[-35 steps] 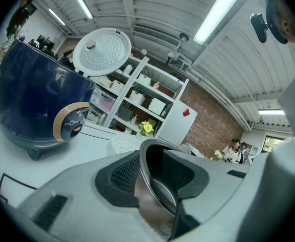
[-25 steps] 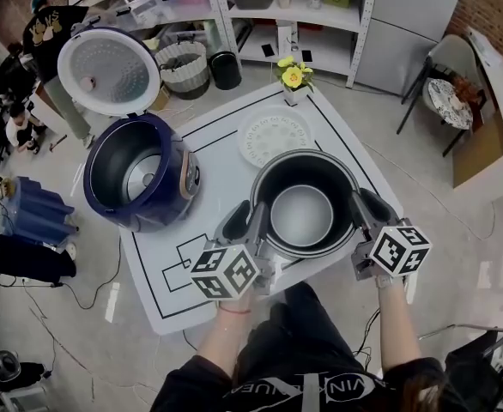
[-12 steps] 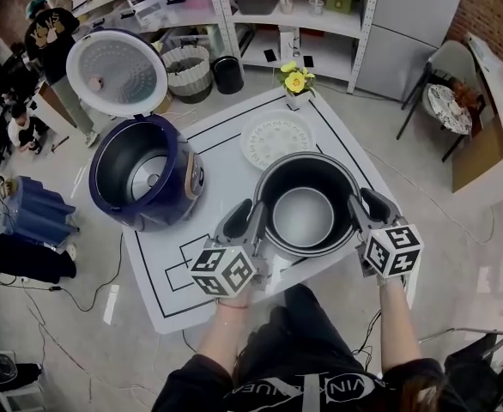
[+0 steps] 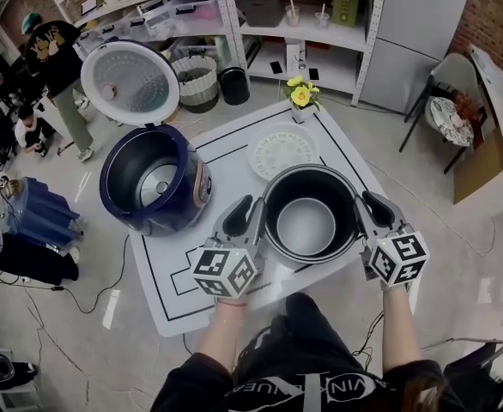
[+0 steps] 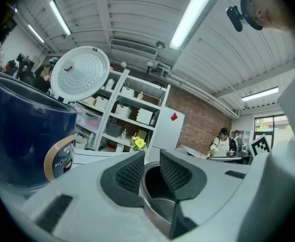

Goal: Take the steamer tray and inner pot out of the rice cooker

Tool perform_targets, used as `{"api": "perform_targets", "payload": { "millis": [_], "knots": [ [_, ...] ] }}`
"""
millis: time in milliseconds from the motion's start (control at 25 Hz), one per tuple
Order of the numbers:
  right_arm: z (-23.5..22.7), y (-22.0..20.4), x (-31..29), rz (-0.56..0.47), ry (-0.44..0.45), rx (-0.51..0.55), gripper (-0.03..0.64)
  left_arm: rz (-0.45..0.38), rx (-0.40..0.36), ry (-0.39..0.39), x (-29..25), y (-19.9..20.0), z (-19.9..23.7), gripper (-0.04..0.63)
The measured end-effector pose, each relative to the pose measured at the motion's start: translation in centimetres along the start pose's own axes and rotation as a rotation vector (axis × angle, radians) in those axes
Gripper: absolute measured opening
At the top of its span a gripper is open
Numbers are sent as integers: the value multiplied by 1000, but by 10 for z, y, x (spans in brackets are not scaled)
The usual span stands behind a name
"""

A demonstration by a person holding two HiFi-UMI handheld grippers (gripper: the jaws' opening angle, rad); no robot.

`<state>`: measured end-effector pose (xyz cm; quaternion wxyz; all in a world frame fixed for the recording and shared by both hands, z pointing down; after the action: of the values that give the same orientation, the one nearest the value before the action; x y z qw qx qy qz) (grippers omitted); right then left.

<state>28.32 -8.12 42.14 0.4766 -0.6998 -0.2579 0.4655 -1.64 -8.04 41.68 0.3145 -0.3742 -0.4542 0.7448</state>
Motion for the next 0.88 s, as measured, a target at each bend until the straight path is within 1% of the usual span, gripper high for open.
{"api": "perform_targets", "payload": {
  "millis": [240, 440, 520, 680, 880],
  "knots": [
    [9, 19, 3, -53, 30, 19, 17, -42, -89, 5, 5, 20, -4, 60],
    [20, 32, 6, -82, 61, 44, 0, -63, -139, 7, 11, 35, -6, 41],
    [25, 38, 8, -94, 79, 48, 0, -67, -146, 11, 15, 42, -7, 37],
    [33, 48, 9, -118, 107, 48, 0, -77, -122, -4, 21, 53, -8, 27],
    [40, 58, 12, -151, 135, 51, 0, -93, -158, 12, 26, 64, -9, 21]
  ]
}}
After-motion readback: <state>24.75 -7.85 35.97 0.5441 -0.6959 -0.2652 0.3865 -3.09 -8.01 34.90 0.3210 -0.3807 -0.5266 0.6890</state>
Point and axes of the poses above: the fingertips, and each gripper's own axes: x backward along the fingers, z to its left, y out of its top, the point moved 8 cm from there along x, backward along the fingers, and after that the axes turned 11 degrees about z, right-handed, at the moved point
